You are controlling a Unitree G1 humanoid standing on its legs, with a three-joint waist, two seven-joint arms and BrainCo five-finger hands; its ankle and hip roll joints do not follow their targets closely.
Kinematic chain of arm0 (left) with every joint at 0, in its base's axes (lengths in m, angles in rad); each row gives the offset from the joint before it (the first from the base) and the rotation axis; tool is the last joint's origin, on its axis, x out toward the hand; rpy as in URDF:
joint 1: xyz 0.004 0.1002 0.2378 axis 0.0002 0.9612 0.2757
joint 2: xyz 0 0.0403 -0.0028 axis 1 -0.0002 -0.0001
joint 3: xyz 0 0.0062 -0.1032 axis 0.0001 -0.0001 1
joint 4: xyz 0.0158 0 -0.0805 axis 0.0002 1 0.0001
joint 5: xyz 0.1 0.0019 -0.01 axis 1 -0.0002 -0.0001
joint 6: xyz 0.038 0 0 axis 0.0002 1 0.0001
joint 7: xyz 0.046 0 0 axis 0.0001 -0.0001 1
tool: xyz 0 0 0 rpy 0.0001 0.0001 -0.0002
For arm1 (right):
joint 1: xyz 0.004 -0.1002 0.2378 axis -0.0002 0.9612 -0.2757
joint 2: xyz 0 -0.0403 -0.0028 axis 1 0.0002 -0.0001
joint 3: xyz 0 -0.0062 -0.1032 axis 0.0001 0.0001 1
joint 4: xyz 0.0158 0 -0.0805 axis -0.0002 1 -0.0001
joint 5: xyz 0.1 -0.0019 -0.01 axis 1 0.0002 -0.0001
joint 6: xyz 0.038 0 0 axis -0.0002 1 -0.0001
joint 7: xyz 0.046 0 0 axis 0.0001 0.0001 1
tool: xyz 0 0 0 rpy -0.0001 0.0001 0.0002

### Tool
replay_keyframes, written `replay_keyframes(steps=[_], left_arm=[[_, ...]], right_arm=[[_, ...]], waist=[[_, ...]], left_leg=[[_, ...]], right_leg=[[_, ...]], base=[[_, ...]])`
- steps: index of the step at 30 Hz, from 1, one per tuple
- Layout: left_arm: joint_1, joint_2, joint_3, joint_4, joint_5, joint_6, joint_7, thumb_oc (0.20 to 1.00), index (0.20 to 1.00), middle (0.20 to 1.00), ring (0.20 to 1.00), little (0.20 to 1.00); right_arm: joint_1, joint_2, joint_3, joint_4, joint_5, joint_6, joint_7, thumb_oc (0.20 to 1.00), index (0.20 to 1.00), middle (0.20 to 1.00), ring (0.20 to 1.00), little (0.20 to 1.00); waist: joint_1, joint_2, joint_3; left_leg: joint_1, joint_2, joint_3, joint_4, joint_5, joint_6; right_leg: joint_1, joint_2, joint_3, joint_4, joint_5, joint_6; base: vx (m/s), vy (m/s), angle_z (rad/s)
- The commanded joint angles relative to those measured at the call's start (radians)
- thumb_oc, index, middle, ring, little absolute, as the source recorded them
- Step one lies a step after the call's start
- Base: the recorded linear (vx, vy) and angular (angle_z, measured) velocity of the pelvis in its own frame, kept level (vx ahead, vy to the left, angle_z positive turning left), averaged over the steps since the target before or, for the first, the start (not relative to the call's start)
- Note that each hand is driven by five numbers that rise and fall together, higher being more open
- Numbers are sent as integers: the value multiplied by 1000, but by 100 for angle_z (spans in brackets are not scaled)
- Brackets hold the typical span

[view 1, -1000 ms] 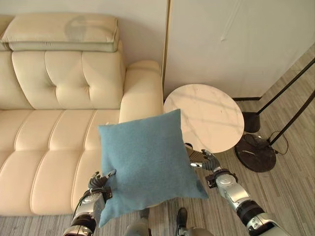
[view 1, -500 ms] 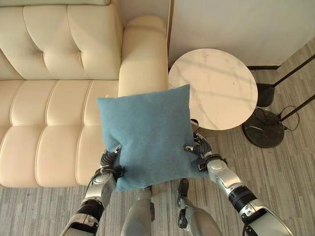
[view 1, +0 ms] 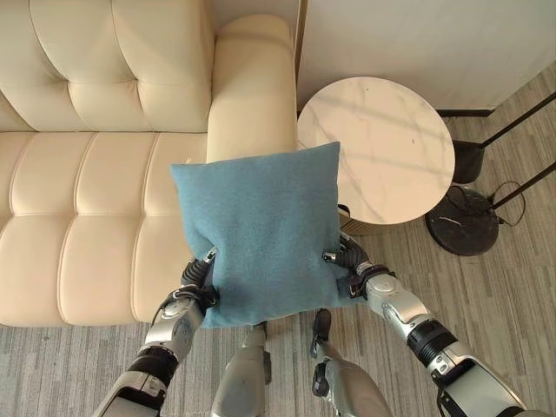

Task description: Pick up all the scattered cushions and arrange them neatly on the sofa.

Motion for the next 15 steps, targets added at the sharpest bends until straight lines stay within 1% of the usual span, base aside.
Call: replay_keyframes(steps=[1, 2, 3, 4, 5, 6, 7, 9, 10, 12, 15], left_arm=[[-116, -304, -237, -16, -181, 72, -221, 200, 200, 200, 200, 200], [-115, -312, -235, -18, -199, 70, -220, 200, 200, 200, 200, 200], [-112, -326, -237, -28, -244, 64, -218, 200, 200, 200, 200, 200], [-112, -332, -240, -35, -261, 61, -216, 200, 200, 200, 200, 200], [-112, -332, -240, -35, -261, 61, -216, 200, 200, 200, 200, 200], [-117, -346, -253, -37, -291, 59, -219, 200, 200, 200, 200, 200], [-117, -346, -253, -37, -291, 59, -219, 200, 200, 200, 200, 200], [-117, -356, -272, -53, -323, 49, -214, 200, 200, 200, 200, 200], [-117, -356, -272, -53, -323, 49, -214, 200, 200, 200, 200, 200], [-106, -360, -290, -85, -358, 40, -200, 200, 200, 200, 200, 200], [-102, -362, -297, -107, -372, 33, -190, 200, 200, 200, 200, 200]], right_arm=[[9, 185, 140, -109, 235, -51, 128, 200, 200, 200, 200, 200], [21, 196, 138, -106, 272, -53, 133, 200, 200, 200, 200, 200], [48, 226, 140, -89, 393, -63, 151, 200, 200, 200, 200, 200], [56, 239, 143, -85, 446, -69, 158, 200, 200, 200, 200, 200], [56, 239, 143, -85, 446, -69, 158, 200, 200, 200, 200, 200], [69, 263, 149, -76, 537, -85, 177, 200, 200, 200, 200, 200], [69, 263, 149, -76, 537, -85, 177, 200, 200, 200, 200, 200], [87, 289, 167, -75, 660, -100, 192, 200, 200, 200, 200, 200], [87, 289, 167, -75, 660, -100, 192, 200, 200, 200, 200, 200], [107, 298, 192, -103, 742, -107, 201, 200, 200, 200, 200, 200], [109, 293, 198, -127, 749, -109, 200, 200, 200, 200, 200, 200]], waist=[[-29, -18, 6], [-29, -17, 9], [-28, -16, 16], [-28, -16, 17], [-28, -16, 17], [-28, -15, 19], [-28, -15, 19], [-28, -15, 18], [-28, -15, 18], [-31, -16, 12], [-32, -16, 9]], left_leg=[[60, 17, -10, 4, -117, -31], [60, 16, -11, 4, -116, -32], [62, 17, -13, 4, -116, -33], [61, 17, -14, 4, -117, -34], [61, 17, -14, 4, -117, -34], [61, 16, -14, 3, -117, -35], [61, 16, -14, 3, -117, -35], [65, 16, -15, 2, -119, -36], [65, 16, -15, 2, -119, -36], [71, 16, -13, 1, -123, -35], [72, 17, -13, 1, -125, -34]], right_leg=[[-84, -37, 53, 138, -135, 40], [-84, -36, 52, 137, -135, 40], [-81, -36, 51, 138, -137, 40], [-81, -36, 51, 138, -136, 40], [-81, -36, 51, 138, -136, 40], [-81, -35, 50, 136, -136, 41], [-81, -35, 50, 136, -136, 41], [-78, -34, 50, 135, -135, 42], [-78, -34, 50, 135, -135, 42], [-74, -34, 53, 135, -136, 43], [-74, -34, 54, 135, -135, 44]], base=[[0, 0, 0], [0, 0, 0], [0, 0, 0], [0, 0, 0], [0, 0, 0], [0, 0, 0], [0, 0, 0], [0, 0, 0], [0, 0, 0], [0, 0, 0], [0, 0, 0]])
